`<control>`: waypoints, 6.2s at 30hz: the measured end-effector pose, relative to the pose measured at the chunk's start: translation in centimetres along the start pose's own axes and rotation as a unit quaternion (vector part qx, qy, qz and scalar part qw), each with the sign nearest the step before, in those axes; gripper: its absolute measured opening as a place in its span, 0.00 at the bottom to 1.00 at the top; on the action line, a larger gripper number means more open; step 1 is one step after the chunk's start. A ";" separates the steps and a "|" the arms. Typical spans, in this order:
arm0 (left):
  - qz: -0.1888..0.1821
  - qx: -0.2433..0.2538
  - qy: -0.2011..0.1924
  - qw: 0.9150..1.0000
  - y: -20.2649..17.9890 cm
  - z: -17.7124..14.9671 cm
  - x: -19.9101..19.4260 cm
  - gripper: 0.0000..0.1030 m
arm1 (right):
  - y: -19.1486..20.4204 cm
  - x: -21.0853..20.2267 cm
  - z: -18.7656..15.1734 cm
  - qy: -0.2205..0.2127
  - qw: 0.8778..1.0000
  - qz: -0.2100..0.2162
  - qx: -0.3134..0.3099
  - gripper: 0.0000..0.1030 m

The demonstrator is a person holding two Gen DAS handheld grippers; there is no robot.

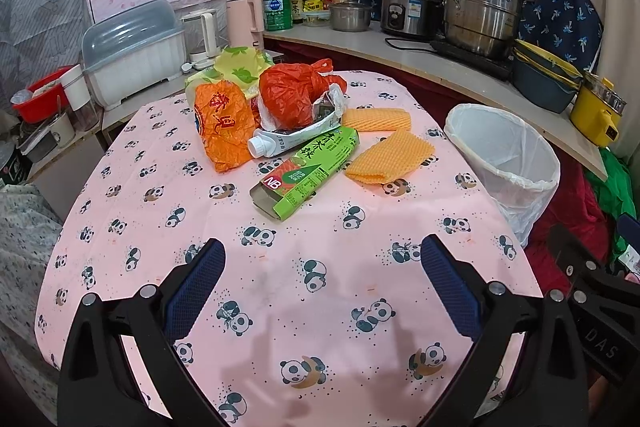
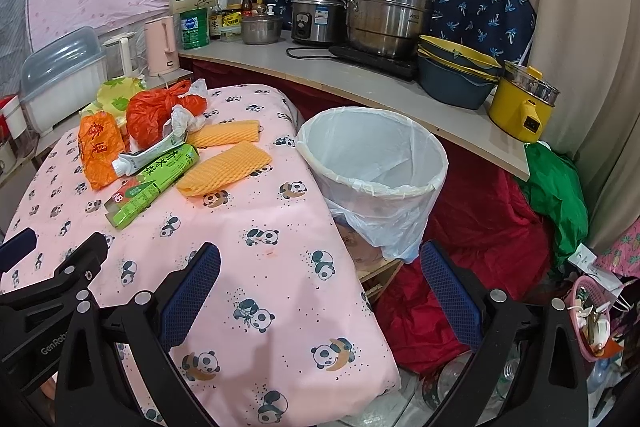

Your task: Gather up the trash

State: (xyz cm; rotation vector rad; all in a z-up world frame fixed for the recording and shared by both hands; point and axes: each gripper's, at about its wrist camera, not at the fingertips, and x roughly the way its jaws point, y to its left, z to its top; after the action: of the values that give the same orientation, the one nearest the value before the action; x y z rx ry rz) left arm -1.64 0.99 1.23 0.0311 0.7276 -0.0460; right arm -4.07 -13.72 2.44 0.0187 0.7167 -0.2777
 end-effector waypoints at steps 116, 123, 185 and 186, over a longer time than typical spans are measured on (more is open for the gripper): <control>-0.055 -0.018 -0.021 0.998 0.8 13.0 10.5 0.08 | 1.2 12.4 7.5 0.016 0.992 0.090 0.092 0.09; -0.095 0.024 -0.014 0.995 -5.5 13.0 10.8 0.08 | -3.2 12.5 7.0 0.010 0.990 0.067 0.125 0.09; -0.094 0.005 0.033 0.995 -4.4 10.9 16.0 0.70 | -5.0 16.3 9.1 0.004 0.989 0.036 0.143 0.42; -0.089 0.002 0.036 0.995 -3.8 10.6 15.9 0.70 | -4.6 16.1 8.9 0.006 0.989 0.039 0.140 0.42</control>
State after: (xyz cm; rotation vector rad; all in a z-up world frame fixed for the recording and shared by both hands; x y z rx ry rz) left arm 17.05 -3.76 -1.48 -0.0273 0.8004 -0.2173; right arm 12.06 -23.07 -0.89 0.3159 0.6832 -0.3014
